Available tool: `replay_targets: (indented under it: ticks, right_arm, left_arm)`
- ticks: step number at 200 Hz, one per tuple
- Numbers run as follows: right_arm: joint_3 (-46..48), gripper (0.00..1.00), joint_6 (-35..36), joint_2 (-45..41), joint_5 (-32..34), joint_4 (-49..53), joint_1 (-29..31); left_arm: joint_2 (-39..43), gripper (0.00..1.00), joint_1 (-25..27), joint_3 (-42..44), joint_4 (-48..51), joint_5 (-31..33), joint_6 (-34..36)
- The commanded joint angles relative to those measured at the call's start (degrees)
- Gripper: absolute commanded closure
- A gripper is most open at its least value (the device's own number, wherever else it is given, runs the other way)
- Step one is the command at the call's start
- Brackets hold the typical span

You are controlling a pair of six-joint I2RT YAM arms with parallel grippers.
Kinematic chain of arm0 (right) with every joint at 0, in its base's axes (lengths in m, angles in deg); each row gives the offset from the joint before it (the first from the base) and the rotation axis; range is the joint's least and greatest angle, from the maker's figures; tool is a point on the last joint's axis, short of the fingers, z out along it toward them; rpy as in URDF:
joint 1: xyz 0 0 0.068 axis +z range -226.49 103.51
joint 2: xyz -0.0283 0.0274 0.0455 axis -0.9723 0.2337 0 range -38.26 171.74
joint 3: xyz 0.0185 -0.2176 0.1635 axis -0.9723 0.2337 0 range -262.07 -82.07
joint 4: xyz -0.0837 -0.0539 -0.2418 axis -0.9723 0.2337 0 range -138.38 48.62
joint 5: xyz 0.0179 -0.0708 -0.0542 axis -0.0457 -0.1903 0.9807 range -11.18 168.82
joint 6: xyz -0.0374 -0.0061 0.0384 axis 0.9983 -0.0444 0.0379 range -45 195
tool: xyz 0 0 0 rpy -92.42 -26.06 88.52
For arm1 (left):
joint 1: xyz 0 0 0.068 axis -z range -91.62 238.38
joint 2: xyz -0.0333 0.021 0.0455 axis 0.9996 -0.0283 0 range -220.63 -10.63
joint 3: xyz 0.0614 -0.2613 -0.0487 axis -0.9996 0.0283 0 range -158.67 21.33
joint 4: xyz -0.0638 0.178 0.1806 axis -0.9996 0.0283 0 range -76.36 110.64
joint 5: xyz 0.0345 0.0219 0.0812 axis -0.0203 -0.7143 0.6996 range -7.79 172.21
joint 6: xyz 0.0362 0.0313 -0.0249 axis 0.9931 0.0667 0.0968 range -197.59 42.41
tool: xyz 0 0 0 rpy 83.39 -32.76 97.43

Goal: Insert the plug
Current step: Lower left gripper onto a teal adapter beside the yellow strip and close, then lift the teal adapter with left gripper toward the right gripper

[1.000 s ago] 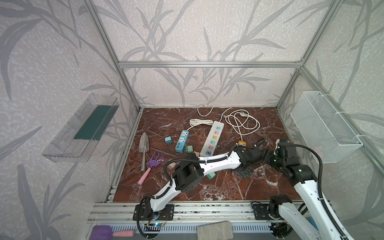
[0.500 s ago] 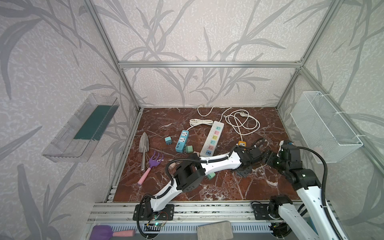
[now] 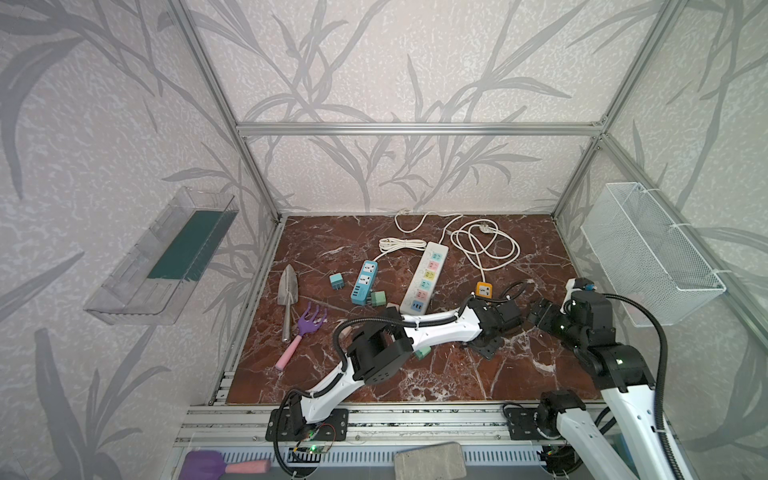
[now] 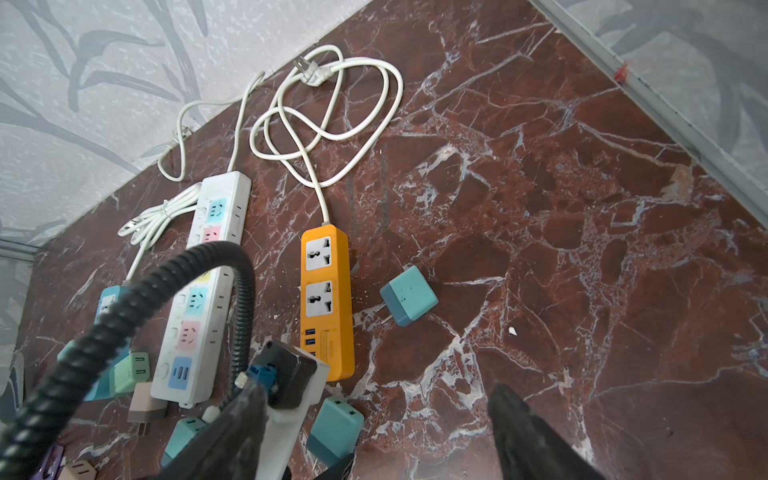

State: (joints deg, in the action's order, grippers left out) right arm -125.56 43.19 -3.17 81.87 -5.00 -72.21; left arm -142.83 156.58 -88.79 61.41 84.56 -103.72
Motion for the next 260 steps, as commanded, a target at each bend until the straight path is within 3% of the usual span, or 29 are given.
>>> replay_targets:
  ticks: [1,64,129,151,214,236,251,260]
  right_arm:
    - [-1.9,0.16,0.6,-0.6,0.7,1.1,-0.1]
    - [-1.7,0.16,1.4,-1.4,0.5,1.8,-0.1]
    - [-2.2,0.16,1.5,-0.7,-0.2,1.2,-0.1]
    - [-3.6,0.17,1.2,0.0,-2.6,1.1,0.0]
    - [-8.5,0.21,4.0,4.3,-13.4,-1.7,-0.1]
    - [-9.0,0.28,5.2,7.5,-17.9,-2.3,0.1]
    - [-8.7,0.38,5.6,9.0,-21.2,-3.1,0.1]
    - [-8.1,0.5,5.6,9.7,-23.4,-4.5,0.5]
  left_arm:
    - [0.4,0.36,0.1,0.4,-0.5,1.7,-0.2]
    - [-3.1,0.42,0.1,0.1,-1.5,3.5,2.1]
    - [-0.2,0.79,0.0,4.2,-3.2,5.3,2.0]
    - [5.0,0.89,-0.4,7.0,-2.5,8.7,2.5]
    - [24.6,1.0,-5.4,19.9,-10.3,10.4,12.2]
    - [30.5,1.0,-8.3,23.9,-13.7,10.2,18.0]
    - [36.9,1.0,-9.4,29.8,-20.7,9.2,23.3]
    - [41.2,1.0,-9.7,35.6,-28.0,8.0,27.8]
